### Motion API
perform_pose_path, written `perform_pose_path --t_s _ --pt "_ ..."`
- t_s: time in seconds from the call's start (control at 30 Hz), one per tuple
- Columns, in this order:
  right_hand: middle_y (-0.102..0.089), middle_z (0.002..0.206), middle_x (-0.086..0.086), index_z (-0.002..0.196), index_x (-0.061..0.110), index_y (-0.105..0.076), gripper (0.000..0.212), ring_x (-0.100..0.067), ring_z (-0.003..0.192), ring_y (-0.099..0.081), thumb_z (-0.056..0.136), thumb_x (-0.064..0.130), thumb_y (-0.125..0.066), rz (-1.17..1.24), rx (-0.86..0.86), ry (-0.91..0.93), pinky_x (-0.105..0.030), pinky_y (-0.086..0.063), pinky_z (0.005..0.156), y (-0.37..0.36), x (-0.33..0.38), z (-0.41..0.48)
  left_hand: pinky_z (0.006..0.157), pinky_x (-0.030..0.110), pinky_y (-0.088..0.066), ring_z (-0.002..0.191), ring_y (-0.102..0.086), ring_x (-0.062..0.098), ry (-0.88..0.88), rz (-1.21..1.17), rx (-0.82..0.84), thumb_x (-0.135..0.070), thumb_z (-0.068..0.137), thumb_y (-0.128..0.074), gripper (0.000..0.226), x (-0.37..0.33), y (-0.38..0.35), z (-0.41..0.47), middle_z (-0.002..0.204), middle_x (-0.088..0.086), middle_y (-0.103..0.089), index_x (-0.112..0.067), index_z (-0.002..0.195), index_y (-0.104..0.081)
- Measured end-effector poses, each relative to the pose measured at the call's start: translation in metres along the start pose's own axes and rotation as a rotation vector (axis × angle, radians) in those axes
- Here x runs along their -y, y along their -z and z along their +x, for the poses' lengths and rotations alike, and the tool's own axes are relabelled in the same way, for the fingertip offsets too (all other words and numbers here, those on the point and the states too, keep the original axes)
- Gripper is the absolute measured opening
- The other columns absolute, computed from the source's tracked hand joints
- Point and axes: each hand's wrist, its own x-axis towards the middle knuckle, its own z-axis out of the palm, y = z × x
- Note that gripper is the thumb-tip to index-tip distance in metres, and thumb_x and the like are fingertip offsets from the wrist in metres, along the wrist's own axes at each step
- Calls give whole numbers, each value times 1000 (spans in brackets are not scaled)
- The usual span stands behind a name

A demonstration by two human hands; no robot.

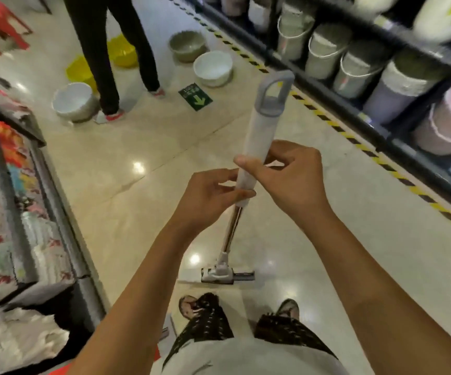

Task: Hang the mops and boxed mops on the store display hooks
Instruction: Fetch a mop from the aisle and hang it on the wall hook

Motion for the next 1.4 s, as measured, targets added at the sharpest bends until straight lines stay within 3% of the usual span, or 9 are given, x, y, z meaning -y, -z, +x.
perform_pose_path --t_s 0.2,0.37,0.47,0.63,0.73,0.83,1.03,1.23,1.4 --pt "-72 76 -2 83 7 -77 21 -9 75 -67 75 26 -82 -133 -242 15 -23 -54 59 161 -31 -38 72 19 -55 75 -68 -5 -136 92 243 -10 81 -76 23 -49 -157 21 79 -22 -71 -30 92 -73" --pt "-71 75 -12 80 5 -77 29 -19 71 -64 73 32 -80 -258 -446 61 -35 -51 63 264 -44 -80 63 13 -46 64 -61 -11 -230 106 404 -4 80 -76 20 -86 -268 22 65 -21 -67 -23 77 -71" --pt "-66 68 -13 73 1 -73 33 -24 68 -61 71 35 -76 -330 -581 68 -38 -48 61 322 -45 -106 63 6 -45 64 -61 -16 -299 105 526 4 82 -71 24 -118 -331 19 64 -26 -66 -19 89 -74" --pt "-62 63 -2 70 11 -72 18 -13 65 -55 71 27 -80 -441 -795 69 -20 -43 57 406 -32 -137 67 12 -51 68 -64 -11 -311 -36 711 21 80 -62 43 -171 -419 14 63 -18 -71 -21 78 -70" --pt "-67 69 -9 77 8 -74 25 -21 69 -61 73 33 -80 -523 -876 25 -37 -49 62 453 -25 -149 63 7 -49 63 -61 -14 -391 -88 790 22 81 -61 24 -204 -467 13 65 -16 -66 0 84 -68" --pt "-74 78 -6 86 10 -78 21 -18 73 -65 73 25 -83 -539 -945 -7 -37 -53 65 497 -18 -155 59 6 -48 58 -61 -12 -397 -151 870 26 82 -55 25 -234 -510 11 65 -12 -63 2 88 -61" --pt "-74 74 -3 82 12 -79 25 -11 68 -65 70 33 -85 -595 -1057 -111 -26 -52 60 585 -20 -143 59 12 -44 55 -59 -10 -489 -36 1025 9 82 -67 39 -273 -599 49 57 -22 -67 -29 71 -65" --pt "-67 63 6 74 17 -76 26 -3 57 -60 69 42 -84 -612 -1125 -207 -14 -44 50 691 -26 -101 60 4 -46 70 -67 -5 -577 25 1104 -3 83 -70 32 -328 -690 103 64 -29 -68 -35 78 -67" --pt "-61 55 5 62 18 -68 30 -5 52 -54 72 43 -81 -589 -1170 -248 -17 -42 52 770 -25 -83 81 33 -59 81 -73 8 -643 73 1157 -5 83 -72 27 -376 -755 134 81 -10 -77 -32 81 -72"
